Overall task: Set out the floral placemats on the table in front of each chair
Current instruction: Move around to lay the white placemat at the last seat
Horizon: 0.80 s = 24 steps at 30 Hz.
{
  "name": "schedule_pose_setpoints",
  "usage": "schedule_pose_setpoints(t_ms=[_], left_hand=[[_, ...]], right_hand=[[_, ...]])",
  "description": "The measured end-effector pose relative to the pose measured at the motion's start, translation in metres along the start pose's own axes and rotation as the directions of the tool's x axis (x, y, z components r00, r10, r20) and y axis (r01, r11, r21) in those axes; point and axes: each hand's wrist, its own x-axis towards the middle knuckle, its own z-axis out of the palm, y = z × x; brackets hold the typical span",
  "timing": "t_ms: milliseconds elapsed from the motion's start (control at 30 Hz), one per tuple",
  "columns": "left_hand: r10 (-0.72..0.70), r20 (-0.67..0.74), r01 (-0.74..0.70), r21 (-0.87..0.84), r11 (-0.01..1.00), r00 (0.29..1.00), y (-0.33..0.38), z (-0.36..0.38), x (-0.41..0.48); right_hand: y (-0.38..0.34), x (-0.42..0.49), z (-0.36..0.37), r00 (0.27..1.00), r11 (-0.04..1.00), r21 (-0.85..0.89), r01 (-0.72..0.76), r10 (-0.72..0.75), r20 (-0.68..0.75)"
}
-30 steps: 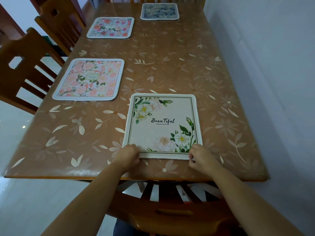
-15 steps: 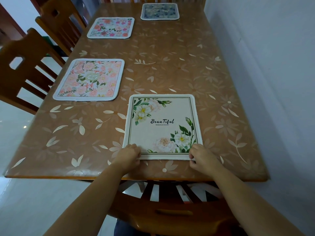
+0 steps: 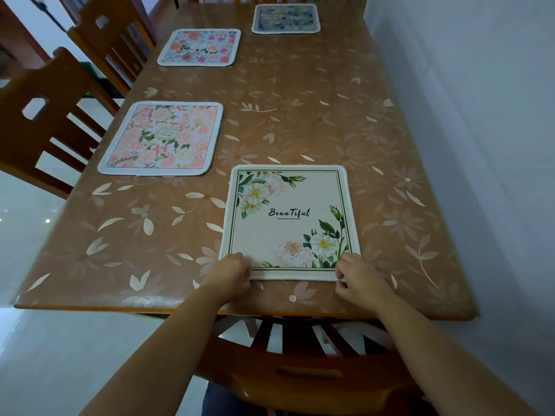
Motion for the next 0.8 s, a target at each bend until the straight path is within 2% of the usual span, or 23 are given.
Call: schedule_pose_setpoints(t_ms=[200, 800], left_hand=[[0.075, -0.005, -0.075, 0.069, 0.995, 0.997, 0.0008, 0.0037, 0.0003], [0.009, 0.004, -0.009, 0.052, 0.999, 1.000, 0.0047, 0.0068, 0.0018]], right_hand=[[-0.0040, -0.0011, 0.0042, 0.997, 1.000, -0.006, 0.022, -0.022, -0.076], [-0.0090, -0.0012, 0.0029, 0.996, 0.997, 0.045, -0.070, 0.072, -0.058]])
